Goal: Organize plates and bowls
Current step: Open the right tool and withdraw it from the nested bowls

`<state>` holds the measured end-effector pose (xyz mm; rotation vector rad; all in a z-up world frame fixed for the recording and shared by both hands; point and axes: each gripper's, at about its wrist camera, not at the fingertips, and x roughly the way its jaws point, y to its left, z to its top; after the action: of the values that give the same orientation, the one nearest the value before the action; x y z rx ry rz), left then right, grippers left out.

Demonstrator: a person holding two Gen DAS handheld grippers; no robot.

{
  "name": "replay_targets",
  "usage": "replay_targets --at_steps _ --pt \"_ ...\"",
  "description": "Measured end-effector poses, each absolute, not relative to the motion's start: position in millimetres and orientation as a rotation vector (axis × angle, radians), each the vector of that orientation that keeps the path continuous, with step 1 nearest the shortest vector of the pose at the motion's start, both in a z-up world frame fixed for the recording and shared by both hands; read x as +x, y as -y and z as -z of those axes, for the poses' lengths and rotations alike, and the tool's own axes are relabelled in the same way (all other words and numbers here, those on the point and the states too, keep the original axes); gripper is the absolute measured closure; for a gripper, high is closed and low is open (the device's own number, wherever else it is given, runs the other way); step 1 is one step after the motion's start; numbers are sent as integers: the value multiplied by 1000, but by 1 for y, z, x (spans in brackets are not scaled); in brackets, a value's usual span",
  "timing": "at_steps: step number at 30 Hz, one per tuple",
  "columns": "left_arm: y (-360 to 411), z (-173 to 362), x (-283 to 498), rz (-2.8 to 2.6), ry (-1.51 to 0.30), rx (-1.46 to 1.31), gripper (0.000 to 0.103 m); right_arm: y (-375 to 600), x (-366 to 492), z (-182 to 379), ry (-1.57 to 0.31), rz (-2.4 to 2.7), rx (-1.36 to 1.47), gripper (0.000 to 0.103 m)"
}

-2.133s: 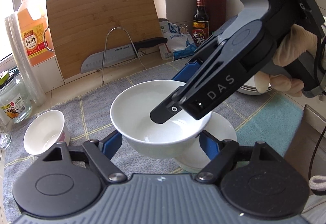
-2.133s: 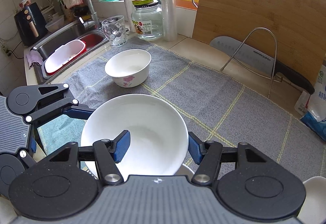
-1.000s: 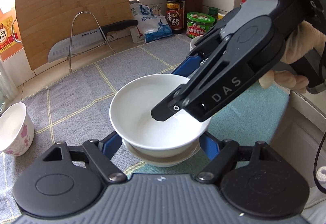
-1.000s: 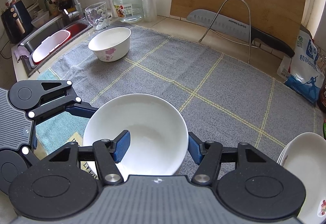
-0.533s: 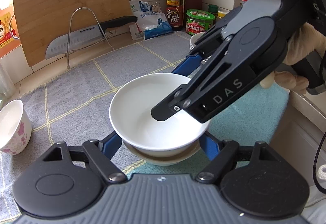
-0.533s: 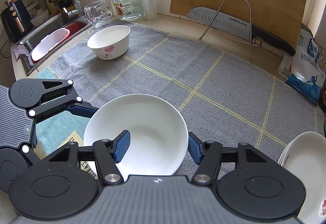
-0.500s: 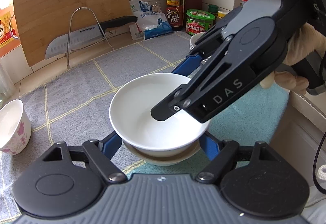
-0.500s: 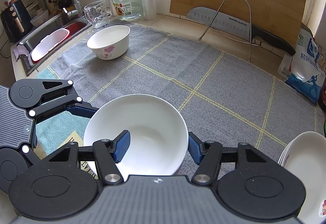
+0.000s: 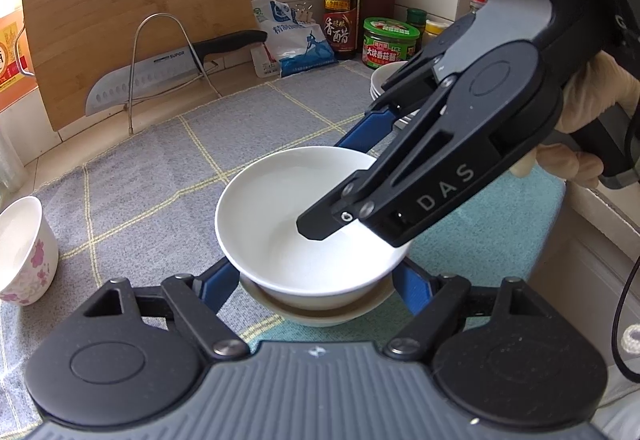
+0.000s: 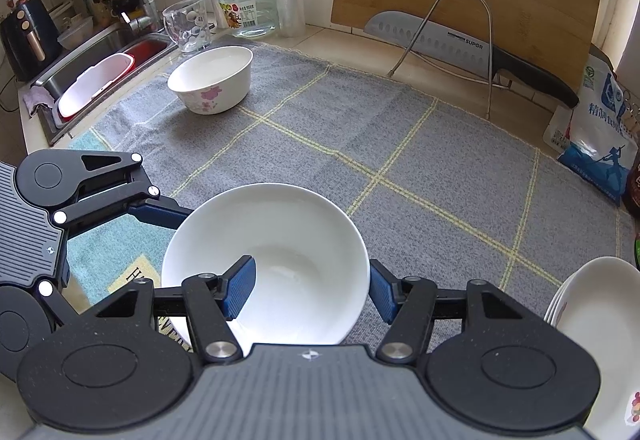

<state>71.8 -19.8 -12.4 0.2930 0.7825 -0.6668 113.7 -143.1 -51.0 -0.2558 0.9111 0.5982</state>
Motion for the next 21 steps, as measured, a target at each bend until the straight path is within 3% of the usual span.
replay_targets --at_steps 7,11,15,21 --pt "21 12 72 668 -776 303 13 142 112 51 -901 -603 -265 32" --pt "20 11 71 670 -765 315 10 139 111 49 -892 -620 -266 21" --pt "17 10 69 670 -762 317 9 136 109 48 -870 -614 -284 0" --pt "12 6 66 676 -752 317 9 134 107 46 -857 -607 -296 0"
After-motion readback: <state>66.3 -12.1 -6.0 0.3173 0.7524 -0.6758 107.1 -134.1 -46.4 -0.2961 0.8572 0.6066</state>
